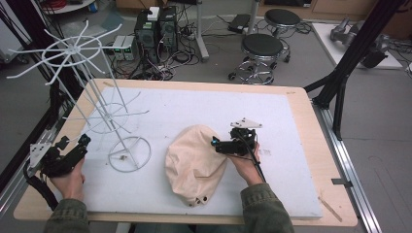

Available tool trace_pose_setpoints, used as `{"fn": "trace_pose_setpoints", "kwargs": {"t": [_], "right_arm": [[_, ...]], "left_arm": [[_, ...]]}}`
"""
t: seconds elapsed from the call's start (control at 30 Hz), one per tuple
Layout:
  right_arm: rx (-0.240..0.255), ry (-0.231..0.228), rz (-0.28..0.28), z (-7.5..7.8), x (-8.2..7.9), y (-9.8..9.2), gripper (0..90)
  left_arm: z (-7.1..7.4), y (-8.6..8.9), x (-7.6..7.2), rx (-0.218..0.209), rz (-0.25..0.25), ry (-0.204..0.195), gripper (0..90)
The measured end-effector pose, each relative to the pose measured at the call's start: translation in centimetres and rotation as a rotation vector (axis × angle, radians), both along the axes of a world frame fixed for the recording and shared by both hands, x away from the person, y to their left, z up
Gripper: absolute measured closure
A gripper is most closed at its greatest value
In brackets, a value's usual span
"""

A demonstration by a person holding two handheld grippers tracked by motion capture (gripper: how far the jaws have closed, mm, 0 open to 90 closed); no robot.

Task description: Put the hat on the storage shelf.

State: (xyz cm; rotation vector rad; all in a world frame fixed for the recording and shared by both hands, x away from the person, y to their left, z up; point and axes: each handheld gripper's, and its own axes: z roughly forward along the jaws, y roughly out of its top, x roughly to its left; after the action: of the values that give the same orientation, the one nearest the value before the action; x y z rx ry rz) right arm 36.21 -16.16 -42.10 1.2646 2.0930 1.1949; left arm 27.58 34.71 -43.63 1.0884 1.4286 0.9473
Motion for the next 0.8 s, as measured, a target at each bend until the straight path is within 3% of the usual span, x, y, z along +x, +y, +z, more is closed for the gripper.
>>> {"fn": "trace_pose_setpoints", "kwargs": {"t": [0.1,0.27,0.4,0.73,0.8], "right_arm": [[-0.013,0.045,0.019,-0.5,0.2,0.8,2.4],[-0.094,0.097,0.024,-1.1,0.6,2.0,2.4],[-0.103,0.137,0.017,-1.5,0.9,2.2,2.4],[-0.132,0.177,0.009,-1.9,1.4,2.7,3.6],[-0.157,0.175,0.010,-1.9,1.4,3.0,4.8]], "left_arm": [[0.0,0.0,0.0,-0.006,-0.002,0.001,27.1],[0.1,0.1,-0.1,-0.014,-0.003,-0.004,27.1],[0.1,0.1,0.0,-0.018,-0.005,-0.004,27.1],[0.1,0.0,0.0,-0.021,-0.011,-0.002,27.1],[0.1,0.0,0.0,-0.022,-0.011,-0.002,27.2]]}}
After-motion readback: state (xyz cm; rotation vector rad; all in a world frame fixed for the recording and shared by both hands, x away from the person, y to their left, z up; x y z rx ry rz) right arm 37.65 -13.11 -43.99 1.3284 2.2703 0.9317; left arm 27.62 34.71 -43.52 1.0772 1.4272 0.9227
